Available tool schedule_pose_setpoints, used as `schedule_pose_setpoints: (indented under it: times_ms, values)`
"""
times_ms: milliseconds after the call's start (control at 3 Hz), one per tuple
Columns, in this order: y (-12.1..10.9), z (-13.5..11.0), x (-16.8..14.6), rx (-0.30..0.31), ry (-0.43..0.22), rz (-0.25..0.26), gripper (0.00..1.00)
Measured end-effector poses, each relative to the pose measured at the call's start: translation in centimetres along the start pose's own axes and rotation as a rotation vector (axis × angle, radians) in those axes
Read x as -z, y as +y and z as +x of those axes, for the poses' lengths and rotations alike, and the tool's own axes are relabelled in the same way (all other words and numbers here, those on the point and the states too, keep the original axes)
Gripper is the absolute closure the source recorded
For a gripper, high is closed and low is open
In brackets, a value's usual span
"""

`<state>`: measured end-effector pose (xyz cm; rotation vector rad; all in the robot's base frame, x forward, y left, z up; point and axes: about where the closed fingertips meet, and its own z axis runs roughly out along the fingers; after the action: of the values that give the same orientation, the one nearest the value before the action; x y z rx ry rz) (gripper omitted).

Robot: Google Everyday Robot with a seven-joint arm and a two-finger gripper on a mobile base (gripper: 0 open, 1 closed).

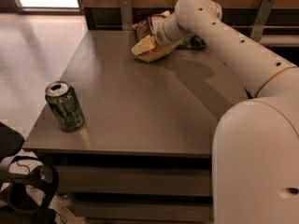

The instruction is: Move brown chip bag near green can

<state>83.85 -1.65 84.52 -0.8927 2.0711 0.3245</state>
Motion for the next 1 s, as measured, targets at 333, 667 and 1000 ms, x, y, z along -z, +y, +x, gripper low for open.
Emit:
schedule_pose_setpoints:
  times_ms: [333, 667, 1000]
  values:
    - [0.18, 0.1, -0.28, 0.0, 0.002, -0.004, 0.5]
    - [0.15, -0.24, -0.02, 0.0, 0.003, -0.004, 0.8]
    - [0.14, -0.34, 0.05, 0.0, 0.003, -0.004, 1.0]
